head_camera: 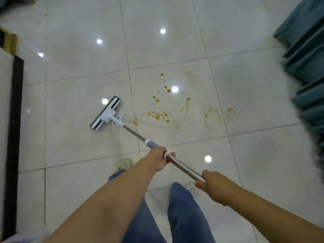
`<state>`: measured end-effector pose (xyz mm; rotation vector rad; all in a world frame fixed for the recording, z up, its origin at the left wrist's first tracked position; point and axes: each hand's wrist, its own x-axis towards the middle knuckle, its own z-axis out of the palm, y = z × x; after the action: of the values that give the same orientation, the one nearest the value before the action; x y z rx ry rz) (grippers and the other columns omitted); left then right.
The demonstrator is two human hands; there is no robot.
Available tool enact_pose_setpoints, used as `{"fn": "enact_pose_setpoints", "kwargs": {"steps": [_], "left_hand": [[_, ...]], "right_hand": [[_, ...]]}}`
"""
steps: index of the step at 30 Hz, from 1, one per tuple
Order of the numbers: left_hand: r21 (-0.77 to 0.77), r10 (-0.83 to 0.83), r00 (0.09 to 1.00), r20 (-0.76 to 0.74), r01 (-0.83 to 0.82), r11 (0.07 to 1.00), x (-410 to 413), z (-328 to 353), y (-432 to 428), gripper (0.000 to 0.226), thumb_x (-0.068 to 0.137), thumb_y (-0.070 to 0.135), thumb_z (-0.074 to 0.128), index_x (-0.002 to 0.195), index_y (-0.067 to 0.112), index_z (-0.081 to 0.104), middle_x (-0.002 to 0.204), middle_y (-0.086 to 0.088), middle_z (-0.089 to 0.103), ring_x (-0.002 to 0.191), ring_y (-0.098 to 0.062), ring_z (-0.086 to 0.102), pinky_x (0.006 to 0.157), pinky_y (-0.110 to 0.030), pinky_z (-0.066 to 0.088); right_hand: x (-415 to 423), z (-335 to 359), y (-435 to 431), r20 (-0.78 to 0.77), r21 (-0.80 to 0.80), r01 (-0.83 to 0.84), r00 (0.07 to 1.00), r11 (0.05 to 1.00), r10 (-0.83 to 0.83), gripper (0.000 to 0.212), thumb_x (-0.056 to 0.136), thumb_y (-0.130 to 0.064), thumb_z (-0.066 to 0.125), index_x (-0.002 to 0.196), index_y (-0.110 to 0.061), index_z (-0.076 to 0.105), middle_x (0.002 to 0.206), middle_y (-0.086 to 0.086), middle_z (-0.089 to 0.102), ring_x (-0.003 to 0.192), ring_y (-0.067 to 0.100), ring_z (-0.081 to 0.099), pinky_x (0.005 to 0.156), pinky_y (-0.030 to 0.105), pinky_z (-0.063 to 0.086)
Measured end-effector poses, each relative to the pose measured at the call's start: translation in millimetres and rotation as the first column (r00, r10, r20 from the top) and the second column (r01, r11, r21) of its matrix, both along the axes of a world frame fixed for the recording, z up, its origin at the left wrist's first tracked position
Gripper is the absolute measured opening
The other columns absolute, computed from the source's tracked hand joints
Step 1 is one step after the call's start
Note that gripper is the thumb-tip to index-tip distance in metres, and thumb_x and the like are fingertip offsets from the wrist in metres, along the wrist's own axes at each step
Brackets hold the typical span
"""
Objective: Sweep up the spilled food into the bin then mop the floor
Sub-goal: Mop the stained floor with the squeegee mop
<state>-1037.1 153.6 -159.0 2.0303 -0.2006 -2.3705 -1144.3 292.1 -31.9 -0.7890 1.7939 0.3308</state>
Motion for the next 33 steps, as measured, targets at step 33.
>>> {"fn": "enact_pose_setpoints", "kwargs": {"steps": [33], "left_hand": [[-0.025, -0.215, 0.974, -0.075, 0.213, 0.977, -141.5, -8.5, -120.3, 0.015, 0.096, -0.001, 0.042, 0.107, 0.002, 0.033, 0.078, -0.016, 0.046, 0.063, -0.021, 0.051, 0.065, -0.035, 0.049]], "right_hand": [[-86.8, -2.8, -86.6, 0.052, -0.004, 0.510, 0.859, 0.860, -0.510, 0.024, 0.097, -0.040, 0.045, 0.095, -0.016, 0.047, 0.073, -0.001, 0.048, 0.057, 0.009, 0.044, 0.049, 0.021, 0.040]]}}
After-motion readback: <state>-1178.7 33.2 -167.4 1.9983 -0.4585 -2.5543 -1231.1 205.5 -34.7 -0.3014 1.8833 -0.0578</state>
